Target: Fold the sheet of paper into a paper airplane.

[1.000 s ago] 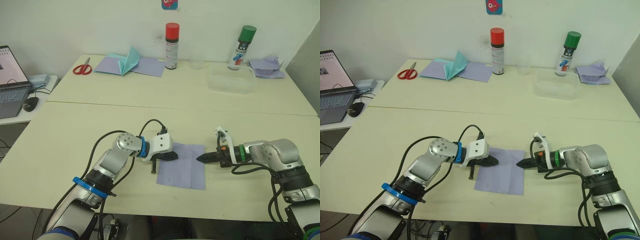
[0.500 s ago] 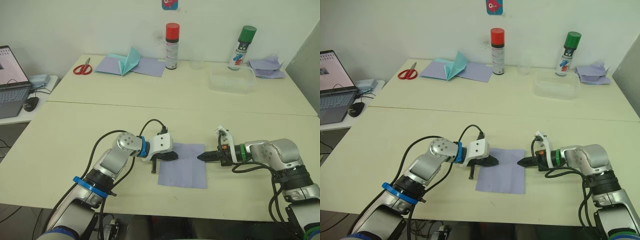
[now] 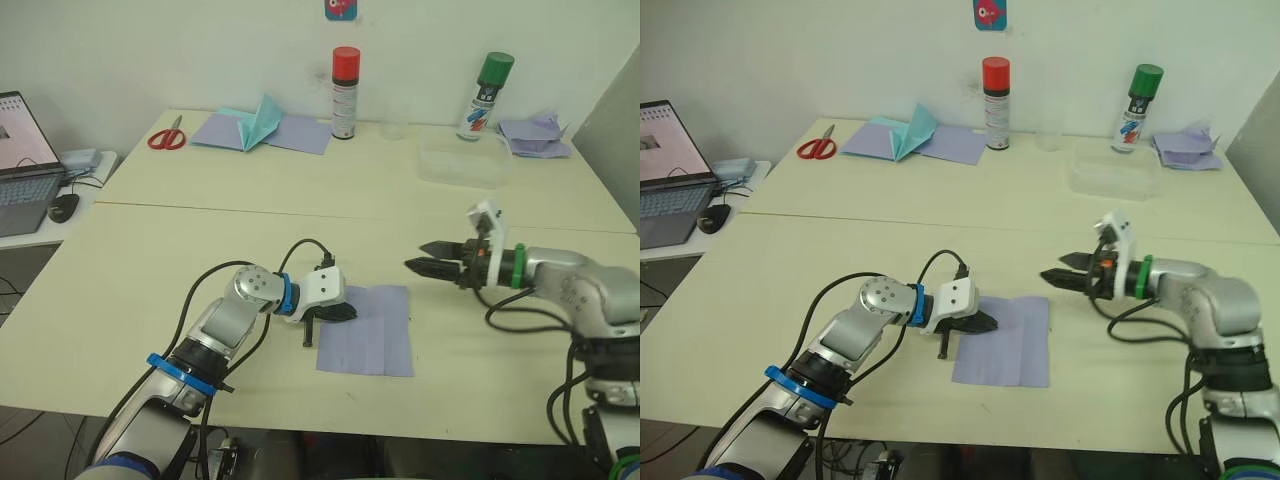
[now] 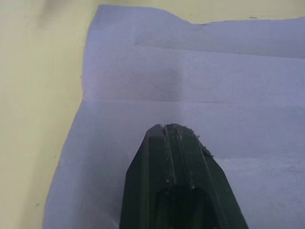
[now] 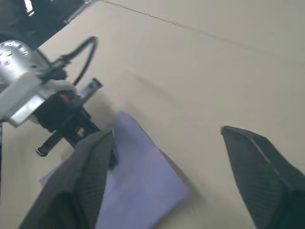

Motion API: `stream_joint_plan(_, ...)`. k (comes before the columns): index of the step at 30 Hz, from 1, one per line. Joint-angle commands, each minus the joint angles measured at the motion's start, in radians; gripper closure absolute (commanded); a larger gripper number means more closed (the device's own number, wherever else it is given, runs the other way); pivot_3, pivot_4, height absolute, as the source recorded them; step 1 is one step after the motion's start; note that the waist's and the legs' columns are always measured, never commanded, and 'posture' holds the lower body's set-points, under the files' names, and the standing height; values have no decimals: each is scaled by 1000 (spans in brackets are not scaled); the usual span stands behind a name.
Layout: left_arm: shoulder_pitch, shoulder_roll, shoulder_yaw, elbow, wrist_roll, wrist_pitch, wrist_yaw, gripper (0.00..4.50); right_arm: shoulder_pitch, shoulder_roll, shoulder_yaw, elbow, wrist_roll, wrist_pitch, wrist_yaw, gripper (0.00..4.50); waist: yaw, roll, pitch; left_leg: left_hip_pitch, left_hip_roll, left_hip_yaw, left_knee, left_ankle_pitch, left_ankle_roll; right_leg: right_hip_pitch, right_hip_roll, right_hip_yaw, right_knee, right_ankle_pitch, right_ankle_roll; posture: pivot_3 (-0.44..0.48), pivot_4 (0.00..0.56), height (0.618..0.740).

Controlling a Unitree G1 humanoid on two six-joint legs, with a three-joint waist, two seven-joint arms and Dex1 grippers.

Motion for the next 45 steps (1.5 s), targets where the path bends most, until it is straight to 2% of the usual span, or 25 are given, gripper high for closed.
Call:
stream_joint_plan(1, 28, 9, -29, 32, 29, 12, -4, 4500, 91, 49, 153, -102, -133, -141, -73, 2162, -1, -1, -1, 0, 0, -1, 0, 0, 0, 1, 0, 0, 0, 0, 0, 0, 150, 740)
stream_joint_plan(4, 26, 19, -39, 36, 37, 5, -16, 4500, 141, 91, 274, -83, -263, -211, -152, 3328, -3, -1, -1, 0, 0, 0, 1, 0, 0, 1, 0, 0, 0, 0, 0, 0, 150, 740)
stream_joint_plan(7, 23, 24, -41, 39, 37, 0, -23, 4500, 165, 126, 322, -61, -312, -236, -183, 4472, -4, -1, -1, 0, 0, 0, 1, 0, 0, 0, 0, 0, 1, 0, 0, 0, 150, 740)
stream_joint_plan(11, 12, 29, -44, 46, 38, -5, -33, 4500, 204, 116, 377, 10, -407, -282, -208, 4472, -4, -1, -2, 0, 0, 0, 1, 0, 0, 0, 1, 0, 1, 0, 0, 0, 150, 740)
stream_joint_plan(15, 11, 36, -46, 49, 41, -10, -38, 4500, 249, 72, 340, 35, -426, -314, -196, 4472, -3, -1, -4, 1, 0, -1, 1, 0, 0, 2, 1, 0, 0, -1, -1, 0, 150, 740)
stream_joint_plan(18, 14, 41, -43, 56, 44, -17, -38, 4500, 270, 47, 310, 37, -419, -325, -192, 4472, -2, -1, -5, 10, -1, -4, 0, 0, 0, 14, 1, -1, -5, -2, 0, 0, 150, 740)
stream_joint_plan(23, 25, 45, -38, 51, 41, -20, -31, 4500, 296, 22, 282, 39, -426, -341, -201, 4472, 0, -1, -5, 11, -2, -5, 0, 0, 1, 17, 0, -1, -5, -4, 3, 0, 150, 740)
stream_joint_plan(27, 34, 47, -34, 45, 41, -22, -25, 4500, 316, 9, 219, 17, -412, -389, -204, 4472, 4, 0, -5, 11, -2, -5, 0, -1, 1, 17, 0, -1, -6, -4, 3, 0, 150, 740)
stream_joint_plan(31, 36, 47, -31, 50, 44, -29, -21, 4500, 331, 72, 143, -31, -302, -457, -164, 4472, 3, -1, -5, 11, -2, -5, 0, -1, 1, 17, 0, 0, -6, -4, 3, 0, 150, 740)
stream_joint_plan(40, 31, 39, -41, 72, 58, -59, -8, 4500, 282, 148, 230, 50, -401, -508, -181, 4472, -3, 0, -5, 10, -2, -6, 0, -1, 1, 17, 0, 0, -6, -4, 3, 0, 150, 740)
stream_joint_plan(45, 22, 31, -47, 85, 64, -70, -4, 4500, 279, 117, 256, 90, -477, -500, -184, 4472, -2, 1, -5, 10, -2, -6, 0, -1, 1, 17, 0, 0, -6, -4, 3, 0, 150, 740)
